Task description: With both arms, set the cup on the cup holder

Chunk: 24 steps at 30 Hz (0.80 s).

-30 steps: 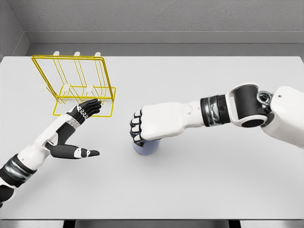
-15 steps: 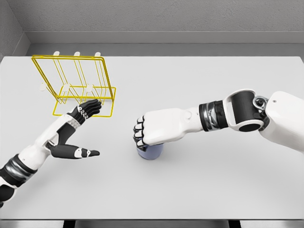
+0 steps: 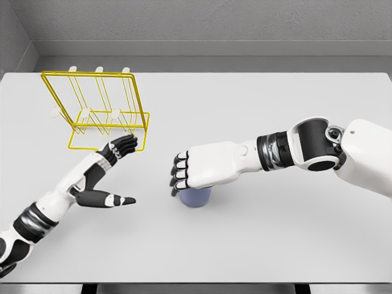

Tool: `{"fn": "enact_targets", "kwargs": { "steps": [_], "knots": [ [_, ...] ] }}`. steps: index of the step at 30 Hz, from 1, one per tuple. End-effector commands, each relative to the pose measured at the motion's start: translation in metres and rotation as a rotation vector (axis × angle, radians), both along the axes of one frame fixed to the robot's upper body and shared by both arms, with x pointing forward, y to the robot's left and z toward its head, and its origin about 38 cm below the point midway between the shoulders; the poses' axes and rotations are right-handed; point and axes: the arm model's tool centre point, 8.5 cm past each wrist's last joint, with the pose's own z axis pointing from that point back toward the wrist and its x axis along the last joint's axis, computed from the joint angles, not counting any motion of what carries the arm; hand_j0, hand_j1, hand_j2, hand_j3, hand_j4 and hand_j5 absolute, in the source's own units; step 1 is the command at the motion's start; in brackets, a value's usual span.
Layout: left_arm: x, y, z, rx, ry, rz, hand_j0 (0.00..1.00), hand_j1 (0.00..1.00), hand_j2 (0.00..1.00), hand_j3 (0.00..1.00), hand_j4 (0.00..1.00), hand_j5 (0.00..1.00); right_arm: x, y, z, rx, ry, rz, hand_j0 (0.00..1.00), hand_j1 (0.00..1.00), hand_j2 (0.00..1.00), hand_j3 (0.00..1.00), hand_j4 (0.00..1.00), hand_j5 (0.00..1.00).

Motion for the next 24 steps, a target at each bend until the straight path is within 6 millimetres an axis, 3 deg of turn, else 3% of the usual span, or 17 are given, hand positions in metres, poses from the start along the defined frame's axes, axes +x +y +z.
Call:
{"fn": "enact_targets", "kwargs": {
  "steps": [1, 11, 14, 21, 24],
  "knots": [
    [-0.001, -0.001, -0.005, -0.001, 0.012, 0.002, 1.00, 1.00, 1.00, 1.00, 1.00, 1.00, 0.001, -0.001, 0.000, 0.000, 0.002, -0.005, 0.96, 0.96, 0.96, 0.96, 0.96, 0.96],
    [0.001, -0.005, -0.011, 0.006, 0.026, -0.010, 1.00, 1.00, 1.00, 1.00, 1.00, 1.00, 0.007, -0.006, 0.011, 0.010, -0.022, -0.022, 1.00, 1.00, 1.00, 1.00, 1.00, 1.00],
    [0.002, -0.006, -0.011, 0.006, 0.024, -0.010, 1.00, 1.00, 1.00, 1.00, 1.00, 1.00, 0.016, -0.017, 0.032, 0.048, -0.062, -0.061, 1.00, 1.00, 1.00, 1.00, 1.00, 1.00],
    [0.008, -0.008, -0.017, 0.010, 0.030, -0.005, 1.00, 1.00, 1.00, 1.00, 1.00, 1.00, 0.017, -0.026, 0.049, 0.074, -0.099, -0.076, 1.00, 1.00, 1.00, 1.00, 1.00, 1.00],
    [0.011, -0.016, -0.024, 0.012, 0.041, -0.017, 1.00, 1.00, 1.00, 1.00, 1.00, 1.00, 0.030, -0.054, 0.083, 0.129, -0.159, -0.158, 1.00, 1.00, 1.00, 1.00, 1.00, 1.00]
  ]
}}
